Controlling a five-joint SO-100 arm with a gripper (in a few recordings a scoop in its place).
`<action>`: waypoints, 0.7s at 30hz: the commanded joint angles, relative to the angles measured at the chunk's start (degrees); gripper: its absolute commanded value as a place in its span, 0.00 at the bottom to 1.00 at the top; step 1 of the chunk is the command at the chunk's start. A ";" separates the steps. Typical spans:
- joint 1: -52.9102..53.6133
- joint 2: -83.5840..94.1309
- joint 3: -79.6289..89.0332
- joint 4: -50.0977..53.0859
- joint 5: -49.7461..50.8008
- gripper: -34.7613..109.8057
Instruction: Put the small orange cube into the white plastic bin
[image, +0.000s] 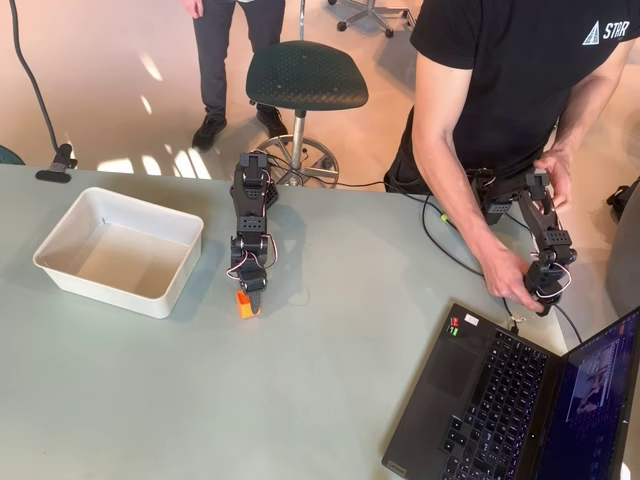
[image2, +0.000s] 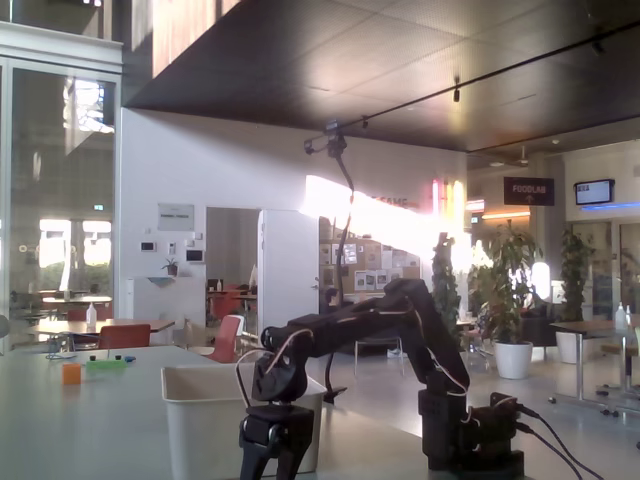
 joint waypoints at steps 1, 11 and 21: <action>-0.18 6.15 -1.67 1.93 0.00 0.44; 3.34 20.04 -2.20 7.65 -0.09 0.44; 25.40 21.88 -4.48 7.65 -7.29 0.44</action>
